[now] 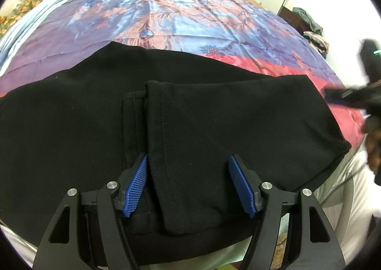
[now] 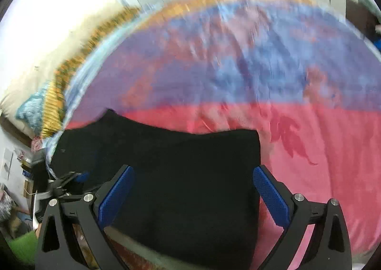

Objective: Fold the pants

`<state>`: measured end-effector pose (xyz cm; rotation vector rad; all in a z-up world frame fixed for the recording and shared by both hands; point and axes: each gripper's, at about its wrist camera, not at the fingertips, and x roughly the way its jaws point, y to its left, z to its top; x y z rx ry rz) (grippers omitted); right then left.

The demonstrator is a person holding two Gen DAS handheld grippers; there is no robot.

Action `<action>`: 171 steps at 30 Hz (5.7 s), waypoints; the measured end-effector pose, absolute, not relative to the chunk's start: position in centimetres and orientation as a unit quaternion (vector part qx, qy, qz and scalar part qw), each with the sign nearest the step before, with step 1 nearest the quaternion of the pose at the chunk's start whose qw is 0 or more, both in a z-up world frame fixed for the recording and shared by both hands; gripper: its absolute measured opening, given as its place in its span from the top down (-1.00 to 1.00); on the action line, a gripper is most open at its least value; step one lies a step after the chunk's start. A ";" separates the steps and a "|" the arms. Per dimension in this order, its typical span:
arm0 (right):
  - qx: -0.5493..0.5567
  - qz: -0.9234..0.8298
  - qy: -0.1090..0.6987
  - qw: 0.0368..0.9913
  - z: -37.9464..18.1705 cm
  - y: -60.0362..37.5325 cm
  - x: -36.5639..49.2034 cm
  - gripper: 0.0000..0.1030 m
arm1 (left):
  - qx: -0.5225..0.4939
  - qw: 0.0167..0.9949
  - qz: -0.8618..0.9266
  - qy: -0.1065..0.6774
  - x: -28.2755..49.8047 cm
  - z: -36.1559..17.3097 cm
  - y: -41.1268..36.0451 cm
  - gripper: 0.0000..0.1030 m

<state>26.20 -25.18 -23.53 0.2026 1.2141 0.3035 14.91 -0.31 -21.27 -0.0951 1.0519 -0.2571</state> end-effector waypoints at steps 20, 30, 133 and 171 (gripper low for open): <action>0.049 0.116 0.526 0.841 -25.1 -22.9 17.5 -1.00 | -0.038 0.856 -0.141 0.496 14.3 -21.3 -0.4 -0.53; 0.079 0.097 0.505 0.854 -23.6 -24.0 16.6 -0.99 | -0.042 0.857 -0.146 0.492 14.2 -21.3 -0.2 -0.54; 0.010 0.069 0.447 0.892 -23.1 -21.4 14.5 -1.00 | -0.367 0.770 -0.030 0.521 16.5 -15.0 28.4 0.55; 0.220 0.309 0.617 0.689 -26.4 -18.6 26.3 -0.53 | -0.152 0.822 -0.146 0.530 14.7 -19.5 3.6 0.67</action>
